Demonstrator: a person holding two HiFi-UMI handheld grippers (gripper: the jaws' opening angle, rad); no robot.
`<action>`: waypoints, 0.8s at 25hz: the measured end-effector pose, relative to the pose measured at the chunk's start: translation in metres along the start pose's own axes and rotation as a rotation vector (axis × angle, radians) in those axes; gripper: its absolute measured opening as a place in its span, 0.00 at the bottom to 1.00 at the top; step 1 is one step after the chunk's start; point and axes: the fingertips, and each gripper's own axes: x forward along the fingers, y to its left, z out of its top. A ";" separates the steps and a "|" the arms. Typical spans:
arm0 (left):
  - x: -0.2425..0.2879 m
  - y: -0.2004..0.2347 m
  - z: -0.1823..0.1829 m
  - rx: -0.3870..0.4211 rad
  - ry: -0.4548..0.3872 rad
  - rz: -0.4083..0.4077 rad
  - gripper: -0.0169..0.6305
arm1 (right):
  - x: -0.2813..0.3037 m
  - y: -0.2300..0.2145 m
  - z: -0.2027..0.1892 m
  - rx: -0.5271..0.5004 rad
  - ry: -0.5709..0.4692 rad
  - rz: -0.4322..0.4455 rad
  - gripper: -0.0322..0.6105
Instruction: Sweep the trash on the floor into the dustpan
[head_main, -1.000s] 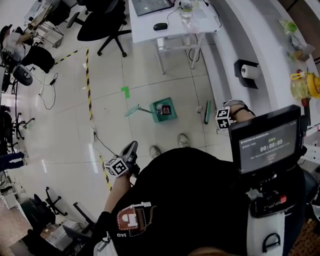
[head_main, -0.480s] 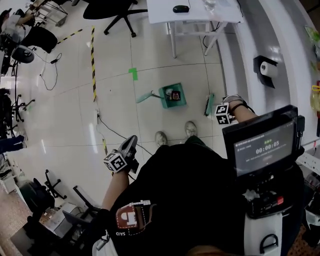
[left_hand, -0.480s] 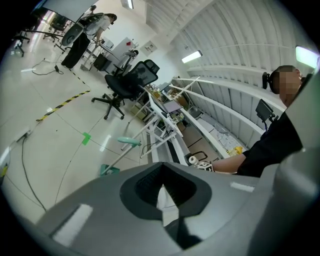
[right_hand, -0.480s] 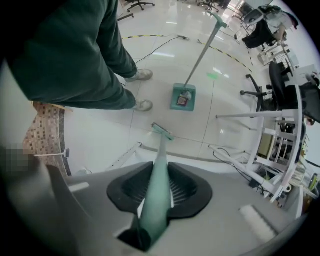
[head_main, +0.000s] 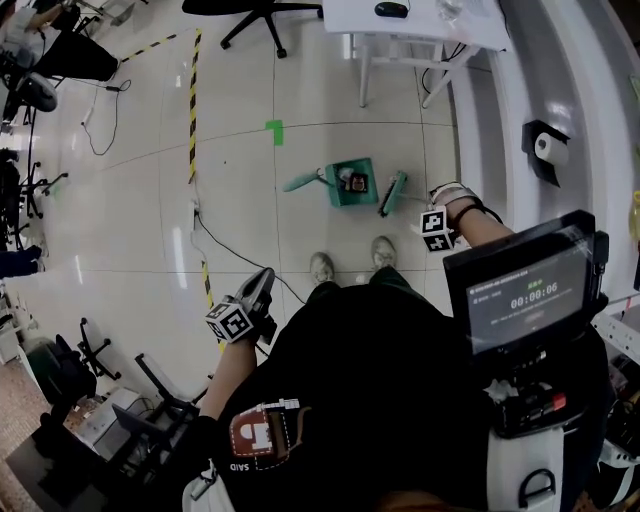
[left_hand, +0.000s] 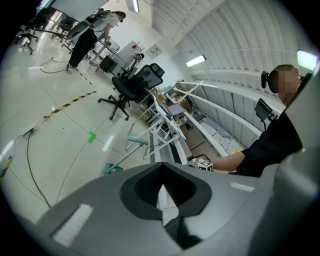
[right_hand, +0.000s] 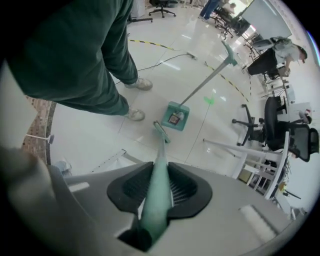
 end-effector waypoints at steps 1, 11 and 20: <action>-0.002 0.000 0.001 -0.001 -0.001 0.000 0.02 | -0.006 -0.006 0.007 -0.006 -0.013 -0.028 0.19; -0.002 0.000 -0.005 0.006 -0.024 -0.014 0.02 | -0.022 -0.019 0.003 -0.025 -0.020 -0.084 0.19; -0.009 -0.011 -0.013 -0.010 -0.046 -0.003 0.02 | -0.015 0.000 -0.038 -0.129 0.089 -0.035 0.19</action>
